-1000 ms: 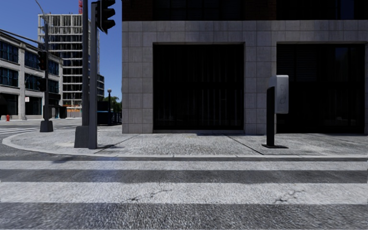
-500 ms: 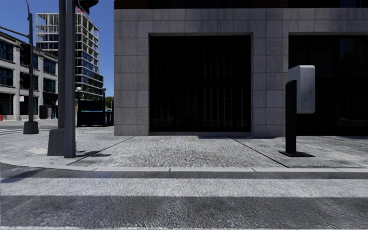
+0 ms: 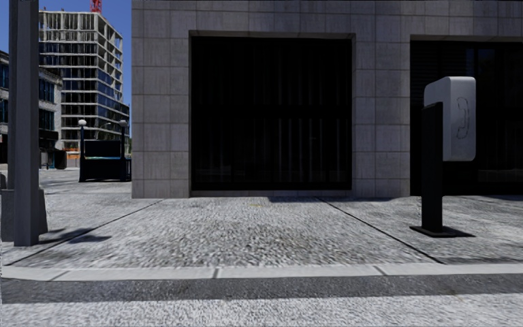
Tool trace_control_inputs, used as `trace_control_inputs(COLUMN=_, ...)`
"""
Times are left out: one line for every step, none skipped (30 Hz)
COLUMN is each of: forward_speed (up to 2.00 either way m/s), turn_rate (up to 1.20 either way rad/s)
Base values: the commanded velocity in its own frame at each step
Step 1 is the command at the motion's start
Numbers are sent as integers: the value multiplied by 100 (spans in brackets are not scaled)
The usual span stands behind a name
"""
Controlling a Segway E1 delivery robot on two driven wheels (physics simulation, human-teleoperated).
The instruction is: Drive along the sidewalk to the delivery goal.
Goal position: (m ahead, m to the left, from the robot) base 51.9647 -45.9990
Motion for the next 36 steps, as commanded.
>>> trace_control_inputs(forward_speed=150, turn_rate=0)
trace_control_inputs(forward_speed=150, turn_rate=0)
trace_control_inputs(forward_speed=150, turn_rate=0)
trace_control_inputs(forward_speed=150, turn_rate=0)
trace_control_inputs(forward_speed=150, turn_rate=0)
trace_control_inputs(forward_speed=150, turn_rate=0)
trace_control_inputs(forward_speed=150, turn_rate=0)
trace_control_inputs(forward_speed=150, turn_rate=0)
trace_control_inputs(forward_speed=150, turn_rate=0)
trace_control_inputs(forward_speed=150, turn_rate=0)
trace_control_inputs(forward_speed=150, turn_rate=0)
trace_control_inputs(forward_speed=150, turn_rate=0)
trace_control_inputs(forward_speed=150, turn_rate=0)
trace_control_inputs(forward_speed=150, turn_rate=0)
trace_control_inputs(forward_speed=150, turn_rate=0)
trace_control_inputs(forward_speed=150, turn_rate=0)
trace_control_inputs(forward_speed=150, turn_rate=0)
trace_control_inputs(forward_speed=150, turn_rate=0)
trace_control_inputs(forward_speed=150, turn_rate=0)
trace_control_inputs(forward_speed=150, turn_rate=0)
trace_control_inputs(forward_speed=150, turn_rate=0)
trace_control_inputs(forward_speed=150, turn_rate=0)
trace_control_inputs(forward_speed=150, turn_rate=0)
trace_control_inputs(forward_speed=150, turn_rate=0)
trace_control_inputs(forward_speed=150, turn_rate=0)
trace_control_inputs(forward_speed=150, turn_rate=0)
trace_control_inputs(forward_speed=150, turn_rate=0)
trace_control_inputs(forward_speed=150, turn_rate=0)
trace_control_inputs(forward_speed=150, turn_rate=0)
trace_control_inputs(forward_speed=150, turn_rate=0)
trace_control_inputs(forward_speed=150, turn_rate=0)
trace_control_inputs(forward_speed=150, turn_rate=0)
trace_control_inputs(forward_speed=150, turn_rate=0)
trace_control_inputs(forward_speed=150, turn_rate=0)
trace_control_inputs(forward_speed=150, turn_rate=0)
trace_control_inputs(forward_speed=150, turn_rate=0)
